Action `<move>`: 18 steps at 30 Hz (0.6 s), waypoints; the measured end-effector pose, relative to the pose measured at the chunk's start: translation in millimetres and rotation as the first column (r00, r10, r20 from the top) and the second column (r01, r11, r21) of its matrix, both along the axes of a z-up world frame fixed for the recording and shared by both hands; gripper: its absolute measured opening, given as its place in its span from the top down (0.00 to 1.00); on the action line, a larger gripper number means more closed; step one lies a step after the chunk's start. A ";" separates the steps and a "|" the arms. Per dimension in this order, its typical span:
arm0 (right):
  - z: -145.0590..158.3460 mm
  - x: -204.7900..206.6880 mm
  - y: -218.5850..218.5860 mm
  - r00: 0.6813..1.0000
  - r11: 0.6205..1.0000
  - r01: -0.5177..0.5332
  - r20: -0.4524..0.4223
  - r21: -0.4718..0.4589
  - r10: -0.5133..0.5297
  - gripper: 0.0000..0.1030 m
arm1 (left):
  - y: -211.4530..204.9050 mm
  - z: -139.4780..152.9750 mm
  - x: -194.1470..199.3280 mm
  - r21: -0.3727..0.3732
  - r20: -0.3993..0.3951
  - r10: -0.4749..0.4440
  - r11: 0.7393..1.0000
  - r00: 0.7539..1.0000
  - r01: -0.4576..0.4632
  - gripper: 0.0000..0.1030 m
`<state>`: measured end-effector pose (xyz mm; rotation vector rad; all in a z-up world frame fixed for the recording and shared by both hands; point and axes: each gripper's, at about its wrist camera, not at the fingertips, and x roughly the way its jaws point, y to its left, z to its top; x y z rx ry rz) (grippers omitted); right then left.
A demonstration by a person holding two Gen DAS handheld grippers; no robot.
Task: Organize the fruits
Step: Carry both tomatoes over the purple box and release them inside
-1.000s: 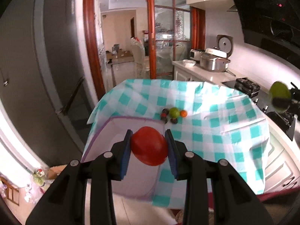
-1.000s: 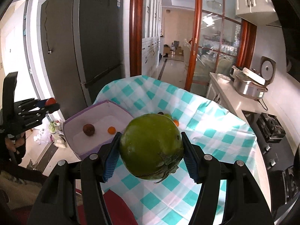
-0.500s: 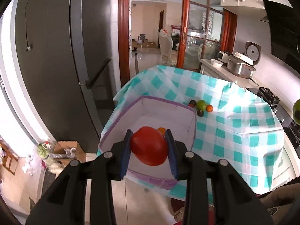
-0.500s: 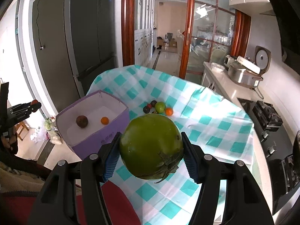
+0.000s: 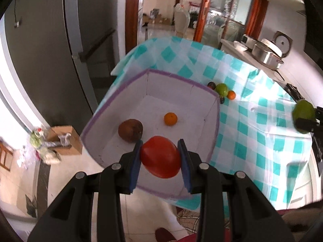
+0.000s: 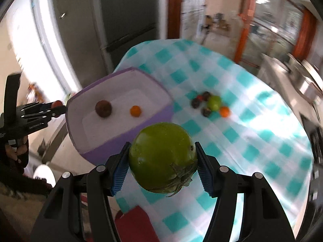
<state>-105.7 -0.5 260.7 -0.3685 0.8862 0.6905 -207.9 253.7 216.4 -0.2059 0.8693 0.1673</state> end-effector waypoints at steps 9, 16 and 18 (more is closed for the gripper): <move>-50.4 88.3 134.4 0.964 0.964 -0.258 -0.081 -0.071 0.252 0.41 | 10.8 -57.0 71.2 -0.087 -0.165 0.084 0.991 0.983 -0.100 0.66; -112.7 140.1 219.9 0.910 0.905 -0.401 -0.172 -0.141 0.376 0.41 | 10.9 -110.9 111.3 -0.127 -0.327 0.135 0.974 0.935 -0.185 0.66; -135.4 151.5 242.1 0.893 0.885 -0.433 -0.212 -0.171 0.396 0.41 | 8.0 -125.0 121.7 -0.119 -0.372 0.141 0.973 0.918 -0.197 0.65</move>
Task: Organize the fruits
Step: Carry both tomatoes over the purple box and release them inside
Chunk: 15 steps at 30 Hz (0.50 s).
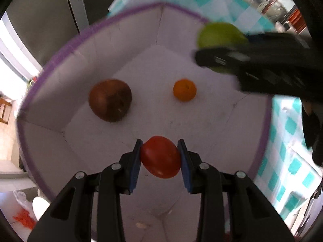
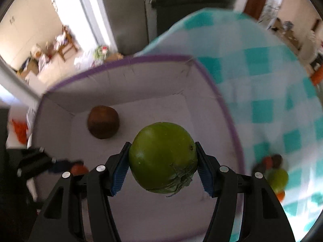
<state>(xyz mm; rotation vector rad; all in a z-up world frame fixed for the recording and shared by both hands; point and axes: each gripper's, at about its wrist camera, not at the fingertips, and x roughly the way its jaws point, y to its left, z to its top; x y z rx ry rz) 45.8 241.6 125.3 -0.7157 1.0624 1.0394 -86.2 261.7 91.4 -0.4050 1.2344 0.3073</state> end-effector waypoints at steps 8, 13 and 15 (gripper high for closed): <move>-65.2 12.6 70.7 0.996 0.988 -0.086 -0.006 -0.128 0.086 0.41 | 16.6 -39.9 26.5 -0.031 -0.178 0.111 0.993 0.978 -0.118 0.65; -94.8 20.8 84.5 0.998 0.986 -0.061 -0.028 -0.155 0.057 0.41 | 21.5 -56.9 32.3 -0.077 -0.255 0.114 0.987 0.960 -0.138 0.64; -94.2 20.8 84.6 0.998 0.991 -0.054 -0.017 -0.124 0.053 0.40 | 22.3 -56.9 35.0 -0.075 -0.254 0.113 0.988 0.961 -0.136 0.51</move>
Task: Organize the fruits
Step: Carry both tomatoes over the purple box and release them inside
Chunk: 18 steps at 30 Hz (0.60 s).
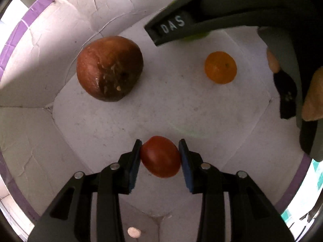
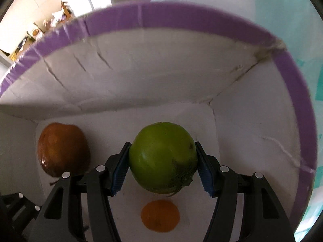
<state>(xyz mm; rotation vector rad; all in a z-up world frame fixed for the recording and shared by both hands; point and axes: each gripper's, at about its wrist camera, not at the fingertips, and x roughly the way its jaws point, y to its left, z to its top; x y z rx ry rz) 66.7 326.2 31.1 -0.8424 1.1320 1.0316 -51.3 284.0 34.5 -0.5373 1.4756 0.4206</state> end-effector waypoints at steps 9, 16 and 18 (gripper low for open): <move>44.9 1.9 -7.4 0.995 0.989 0.096 0.014 0.109 -0.098 0.23 | -3.2 18.0 -1.6 -0.039 0.107 0.014 0.999 0.994 -0.010 0.17; 157.7 -2.4 -57.8 0.970 0.951 0.202 0.086 0.234 -0.227 0.22 | -7.4 88.9 -9.5 0.099 0.271 -0.082 0.993 0.959 0.056 0.17; 192.9 -8.3 -82.6 0.958 0.940 0.231 0.109 0.251 -0.265 0.22 | -14.3 117.6 -15.3 0.161 0.308 -0.121 0.984 0.944 0.074 0.16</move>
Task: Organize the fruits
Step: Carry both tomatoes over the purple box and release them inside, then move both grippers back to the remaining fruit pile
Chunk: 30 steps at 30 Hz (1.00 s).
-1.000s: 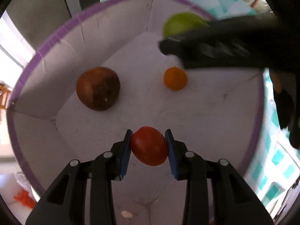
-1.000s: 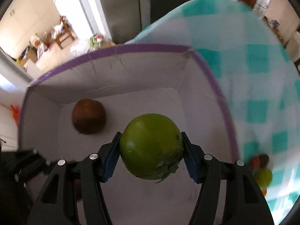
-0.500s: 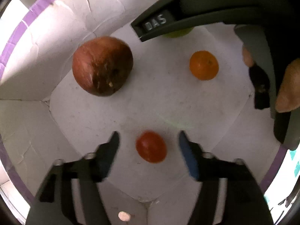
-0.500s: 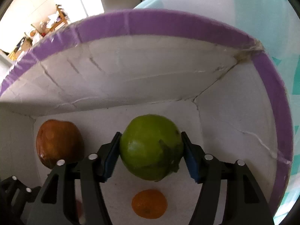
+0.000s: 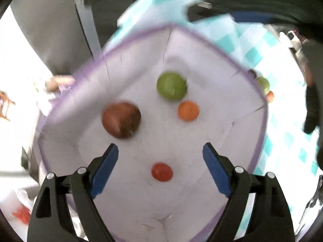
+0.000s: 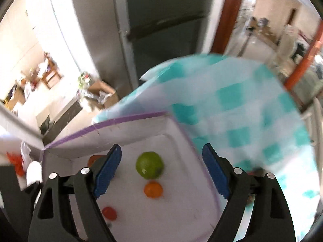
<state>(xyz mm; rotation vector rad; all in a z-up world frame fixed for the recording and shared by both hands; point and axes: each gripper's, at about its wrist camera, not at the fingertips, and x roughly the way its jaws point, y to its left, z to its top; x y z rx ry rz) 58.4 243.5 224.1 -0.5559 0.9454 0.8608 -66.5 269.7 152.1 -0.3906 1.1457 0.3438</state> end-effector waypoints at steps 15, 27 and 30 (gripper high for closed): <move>190.0 -165.2 -230.8 0.908 0.972 0.207 0.349 0.111 -0.233 0.15 | -66.2 221.4 -95.4 0.385 0.500 -0.281 0.919 0.820 0.080 0.02; 165.0 -235.0 -352.6 0.823 0.865 0.448 0.276 0.225 -0.497 0.15 | -101.2 179.8 -145.1 0.402 0.414 -0.496 0.852 0.764 0.336 0.02; 146.6 -232.1 -369.0 0.805 0.837 0.500 0.237 0.224 -0.544 0.15 | -96.2 164.5 -142.4 0.392 0.386 -0.495 0.852 0.778 0.348 0.02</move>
